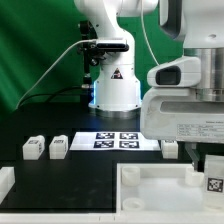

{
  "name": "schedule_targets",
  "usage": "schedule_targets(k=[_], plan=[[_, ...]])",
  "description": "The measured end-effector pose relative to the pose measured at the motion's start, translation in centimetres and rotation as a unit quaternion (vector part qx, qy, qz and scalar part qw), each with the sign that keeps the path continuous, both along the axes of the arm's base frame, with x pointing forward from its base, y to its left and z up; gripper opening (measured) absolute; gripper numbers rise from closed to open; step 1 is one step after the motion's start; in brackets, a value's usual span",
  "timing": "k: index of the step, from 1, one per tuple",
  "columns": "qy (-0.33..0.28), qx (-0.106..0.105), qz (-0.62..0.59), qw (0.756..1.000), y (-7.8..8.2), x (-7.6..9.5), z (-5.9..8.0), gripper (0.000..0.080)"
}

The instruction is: Assemble one leg

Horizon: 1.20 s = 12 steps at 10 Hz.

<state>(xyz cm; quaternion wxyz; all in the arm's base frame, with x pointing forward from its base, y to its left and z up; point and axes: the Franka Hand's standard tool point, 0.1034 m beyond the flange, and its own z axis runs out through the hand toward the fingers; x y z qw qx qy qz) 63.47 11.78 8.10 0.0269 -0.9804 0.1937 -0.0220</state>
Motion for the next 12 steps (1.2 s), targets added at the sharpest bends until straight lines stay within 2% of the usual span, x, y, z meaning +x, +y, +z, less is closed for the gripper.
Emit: schedule_targets(k=[2, 3, 4, 5, 6, 7, 10, 11, 12], plan=[[0.005, 0.005, -0.116, 0.993, -0.08, 0.00, -0.01, 0.0292], [0.007, 0.008, -0.231, 0.973, -0.06, -0.09, -0.10, 0.0292], [0.004, 0.011, -0.337, 0.941, -0.04, -0.21, -0.12, 0.0292], [0.007, 0.023, -0.425, 0.905, -0.21, -0.32, -0.19, 0.0292], [0.014, 0.039, -0.484, 0.874, -0.40, -0.40, -0.21, 0.0292], [0.016, 0.046, -0.524, 0.850, -0.47, -0.47, -0.21, 0.0294], [0.015, 0.044, -0.509, 0.860, -0.42, -0.50, -0.22, 0.0294], [0.010, 0.043, -0.472, 0.880, -0.35, -0.44, -0.25, 0.0373], [-0.004, 0.041, -0.388, 0.921, -0.27, -0.23, -0.21, 0.0552]])
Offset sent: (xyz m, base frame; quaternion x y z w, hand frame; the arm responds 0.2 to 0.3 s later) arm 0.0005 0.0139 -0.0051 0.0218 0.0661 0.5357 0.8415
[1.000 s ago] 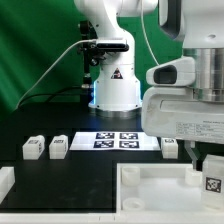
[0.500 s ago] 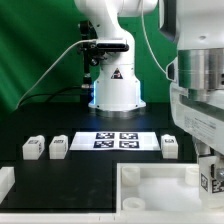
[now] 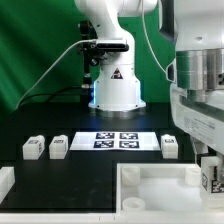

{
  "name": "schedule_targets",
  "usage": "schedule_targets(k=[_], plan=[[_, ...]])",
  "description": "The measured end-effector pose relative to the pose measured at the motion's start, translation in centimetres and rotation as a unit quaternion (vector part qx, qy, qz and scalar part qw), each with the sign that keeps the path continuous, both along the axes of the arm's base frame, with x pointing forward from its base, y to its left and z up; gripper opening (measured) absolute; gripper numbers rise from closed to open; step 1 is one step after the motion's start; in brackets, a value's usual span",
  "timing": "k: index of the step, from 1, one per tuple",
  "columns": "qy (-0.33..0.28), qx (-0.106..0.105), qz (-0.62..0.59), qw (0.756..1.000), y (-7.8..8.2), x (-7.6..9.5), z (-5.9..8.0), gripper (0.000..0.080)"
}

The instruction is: Assemble one leg

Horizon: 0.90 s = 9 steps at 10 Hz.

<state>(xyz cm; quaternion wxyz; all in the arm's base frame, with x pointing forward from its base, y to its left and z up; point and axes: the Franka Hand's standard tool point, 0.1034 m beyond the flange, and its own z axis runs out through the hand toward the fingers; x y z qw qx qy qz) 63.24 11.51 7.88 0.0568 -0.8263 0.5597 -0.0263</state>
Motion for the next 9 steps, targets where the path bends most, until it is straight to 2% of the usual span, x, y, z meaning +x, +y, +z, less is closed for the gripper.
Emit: schedule_targets(k=[1, 2, 5, 6, 7, 8, 9], plan=[[-0.007, -0.010, 0.092, 0.996, -0.06, 0.08, 0.05, 0.0552], [-0.012, -0.017, 0.163, 0.986, 0.12, 0.08, 0.05, 0.0629], [-0.020, -0.032, 0.293, 0.955, -0.09, 0.10, 0.01, 0.0649], [-0.021, -0.044, 0.367, 0.929, -0.17, 0.09, 0.01, 0.0649], [-0.015, -0.062, 0.479, 0.875, -0.19, 0.01, 0.10, 0.0649], [-0.008, -0.066, 0.549, 0.833, -0.20, -0.14, 0.19, 0.0649], [-0.008, -0.067, 0.556, 0.829, -0.19, -0.13, 0.19, 0.0649]])
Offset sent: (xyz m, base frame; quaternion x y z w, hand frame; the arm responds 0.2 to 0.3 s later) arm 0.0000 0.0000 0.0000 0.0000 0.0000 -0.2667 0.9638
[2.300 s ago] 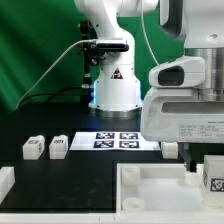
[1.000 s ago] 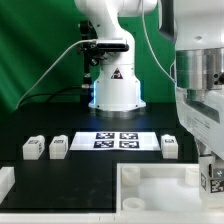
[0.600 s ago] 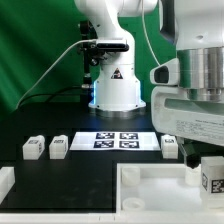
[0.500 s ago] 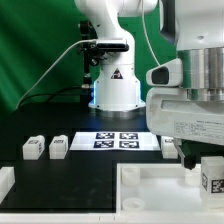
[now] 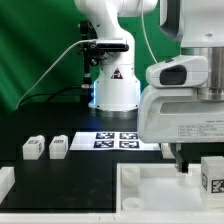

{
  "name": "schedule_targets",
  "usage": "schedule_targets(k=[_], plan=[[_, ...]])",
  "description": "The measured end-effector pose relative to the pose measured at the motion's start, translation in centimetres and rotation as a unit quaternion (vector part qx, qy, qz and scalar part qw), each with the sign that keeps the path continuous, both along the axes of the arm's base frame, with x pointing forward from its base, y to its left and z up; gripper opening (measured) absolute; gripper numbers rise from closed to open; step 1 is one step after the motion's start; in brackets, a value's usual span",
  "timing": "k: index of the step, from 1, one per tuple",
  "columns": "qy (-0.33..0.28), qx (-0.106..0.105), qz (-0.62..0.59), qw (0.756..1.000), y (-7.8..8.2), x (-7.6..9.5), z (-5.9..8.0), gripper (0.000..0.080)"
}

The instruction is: Assemble one leg

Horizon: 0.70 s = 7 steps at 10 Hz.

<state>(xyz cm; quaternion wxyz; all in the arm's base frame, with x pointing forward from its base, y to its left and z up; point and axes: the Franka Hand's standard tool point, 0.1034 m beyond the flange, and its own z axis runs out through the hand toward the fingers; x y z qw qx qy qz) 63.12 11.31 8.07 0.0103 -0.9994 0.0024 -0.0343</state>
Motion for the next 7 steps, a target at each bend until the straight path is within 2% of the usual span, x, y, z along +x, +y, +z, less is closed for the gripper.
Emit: schedule_targets(k=[1, 2, 3, 4, 5, 6, 7], plan=[[0.000, 0.001, -0.015, 1.000, -0.02, 0.01, -0.03, 0.0649], [0.000, 0.002, -0.029, 1.000, -0.03, 0.00, -0.04, 0.0560], [0.000, 0.002, -0.029, 1.000, -0.05, 0.01, -0.05, 0.0560], [0.002, 0.007, -0.071, 0.997, 0.05, -0.02, -0.07, 0.0378], [0.004, 0.013, -0.134, 0.991, 0.13, -0.04, -0.10, 0.0291], [0.005, 0.018, -0.189, 0.982, 0.20, 0.03, -0.11, 0.0291], [0.006, 0.023, -0.277, 0.960, 0.39, 0.28, -0.17, 0.0291]])
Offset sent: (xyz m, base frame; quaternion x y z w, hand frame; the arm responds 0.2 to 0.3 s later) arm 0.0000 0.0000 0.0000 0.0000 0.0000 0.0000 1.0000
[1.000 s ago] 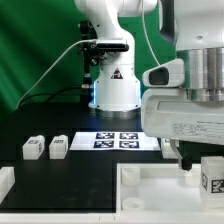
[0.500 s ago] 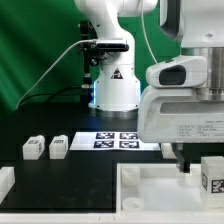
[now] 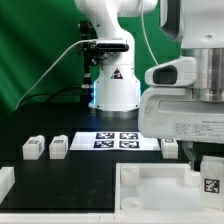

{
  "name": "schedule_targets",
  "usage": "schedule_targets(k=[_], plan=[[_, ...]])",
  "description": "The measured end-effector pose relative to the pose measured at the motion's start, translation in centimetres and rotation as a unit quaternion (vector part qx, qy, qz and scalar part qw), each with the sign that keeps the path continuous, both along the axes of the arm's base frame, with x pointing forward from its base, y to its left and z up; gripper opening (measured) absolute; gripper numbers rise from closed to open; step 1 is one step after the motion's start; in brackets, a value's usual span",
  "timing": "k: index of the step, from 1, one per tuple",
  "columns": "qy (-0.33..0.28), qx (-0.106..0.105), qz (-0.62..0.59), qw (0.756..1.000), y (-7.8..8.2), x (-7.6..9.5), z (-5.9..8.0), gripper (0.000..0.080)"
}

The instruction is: Assemble one leg

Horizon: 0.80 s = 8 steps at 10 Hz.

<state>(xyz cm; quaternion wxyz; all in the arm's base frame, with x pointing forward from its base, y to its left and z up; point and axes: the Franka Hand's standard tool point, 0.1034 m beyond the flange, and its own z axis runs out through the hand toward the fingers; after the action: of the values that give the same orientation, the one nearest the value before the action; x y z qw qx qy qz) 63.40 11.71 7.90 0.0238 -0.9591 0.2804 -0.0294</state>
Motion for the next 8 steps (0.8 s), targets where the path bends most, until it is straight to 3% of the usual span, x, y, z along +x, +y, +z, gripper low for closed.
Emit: schedule_targets(k=[2, 5, 6, 8], plan=[[0.009, 0.016, -0.222, 0.975, -0.20, -0.10, -0.09, 0.0291], [0.028, 0.073, -0.500, 0.862, -0.24, -0.40, -0.25, 0.0292], [0.032, 0.077, -0.528, 0.845, -0.10, -0.48, -0.26, 0.0292], [0.032, 0.076, -0.525, 0.847, -0.02, -0.51, -0.30, 0.0293]])
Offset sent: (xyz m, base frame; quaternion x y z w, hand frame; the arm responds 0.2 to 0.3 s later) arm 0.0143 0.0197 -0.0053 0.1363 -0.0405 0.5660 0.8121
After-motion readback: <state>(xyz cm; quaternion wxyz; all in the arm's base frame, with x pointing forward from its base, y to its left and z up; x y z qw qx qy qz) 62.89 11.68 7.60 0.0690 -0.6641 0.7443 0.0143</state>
